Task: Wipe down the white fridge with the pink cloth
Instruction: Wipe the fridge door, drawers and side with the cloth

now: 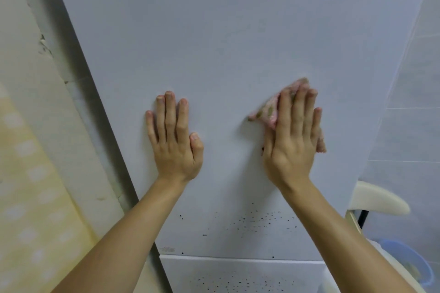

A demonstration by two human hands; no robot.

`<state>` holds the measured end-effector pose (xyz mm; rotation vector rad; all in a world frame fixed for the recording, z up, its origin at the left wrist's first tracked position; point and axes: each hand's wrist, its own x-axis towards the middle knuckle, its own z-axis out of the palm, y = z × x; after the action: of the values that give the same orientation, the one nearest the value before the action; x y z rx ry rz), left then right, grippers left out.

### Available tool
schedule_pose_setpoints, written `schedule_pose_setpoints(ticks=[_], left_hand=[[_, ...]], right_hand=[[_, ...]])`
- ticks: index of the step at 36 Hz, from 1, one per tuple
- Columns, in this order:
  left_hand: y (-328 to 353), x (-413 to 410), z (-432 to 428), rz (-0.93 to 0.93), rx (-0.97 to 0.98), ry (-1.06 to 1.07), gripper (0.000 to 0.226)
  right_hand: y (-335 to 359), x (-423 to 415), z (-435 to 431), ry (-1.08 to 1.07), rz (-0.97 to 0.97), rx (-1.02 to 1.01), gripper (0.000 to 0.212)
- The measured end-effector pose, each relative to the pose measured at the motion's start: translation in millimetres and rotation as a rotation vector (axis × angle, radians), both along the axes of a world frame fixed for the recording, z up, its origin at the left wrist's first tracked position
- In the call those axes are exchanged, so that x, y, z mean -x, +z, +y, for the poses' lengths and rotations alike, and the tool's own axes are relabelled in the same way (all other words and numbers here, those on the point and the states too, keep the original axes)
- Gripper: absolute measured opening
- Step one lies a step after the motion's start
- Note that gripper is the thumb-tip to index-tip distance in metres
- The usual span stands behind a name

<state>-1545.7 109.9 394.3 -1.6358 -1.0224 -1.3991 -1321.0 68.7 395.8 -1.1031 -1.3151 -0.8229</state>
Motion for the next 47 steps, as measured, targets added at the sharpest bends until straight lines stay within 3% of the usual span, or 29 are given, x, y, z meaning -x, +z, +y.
schedule_pose_setpoints(ticks=[6,10,12,15,18,21,24,27,30,34,37,40,43,47], left_hand=[[1,2,-4,0.011,0.032,-0.03,0.06],[5,14,-13,0.054,0.111,-0.11,0.061],[7,25,-17,0.077,0.124,-0.118,0.061],[10,47,-18,0.026,0.112,-0.06,0.06],[8,71,-15,-0.028,0.119,-0.018,0.061],[4,89,-11,-0.025,0.125,-0.026,0.061],[0,95,-8,0.007,0.129,-0.07,0.061],[0,96,-5,-0.001,0.13,-0.101,0.064],[-1,95,-4,-0.006,0.129,-0.11,0.065],[-2,100,-4,0.012,0.121,-0.08,0.065],[-2,104,-4,0.038,0.12,-0.062,0.066],[0,106,-4,0.043,0.117,-0.072,0.066],[0,105,-3,0.031,0.122,-0.075,0.066],[0,104,-2,0.026,0.124,-0.076,0.065]], right_hand=[[-62,8,-10,0.034,-0.456,0.157,0.078],[-47,-9,-17,-0.037,-0.605,0.195,0.077],[-21,-17,-20,-0.087,-0.522,0.152,0.072],[27,-18,-13,-0.059,-0.188,0.053,0.063],[55,6,-3,0.016,0.076,-0.004,0.069],[48,38,5,0.021,0.116,-0.033,0.068],[30,70,11,0.042,-0.009,-0.041,0.059],[6,102,12,0.044,-0.145,-0.019,0.069],[-25,124,9,0.069,-0.345,0.06,0.065],[-64,130,5,0.098,-0.655,0.198,0.07],[-63,120,0,0.065,-0.764,0.23,0.082],[-37,94,-4,-0.014,-0.603,0.166,0.084],[13,49,-6,-0.077,-0.228,0.052,0.066],[81,18,-3,-0.005,0.184,-0.02,0.059]])
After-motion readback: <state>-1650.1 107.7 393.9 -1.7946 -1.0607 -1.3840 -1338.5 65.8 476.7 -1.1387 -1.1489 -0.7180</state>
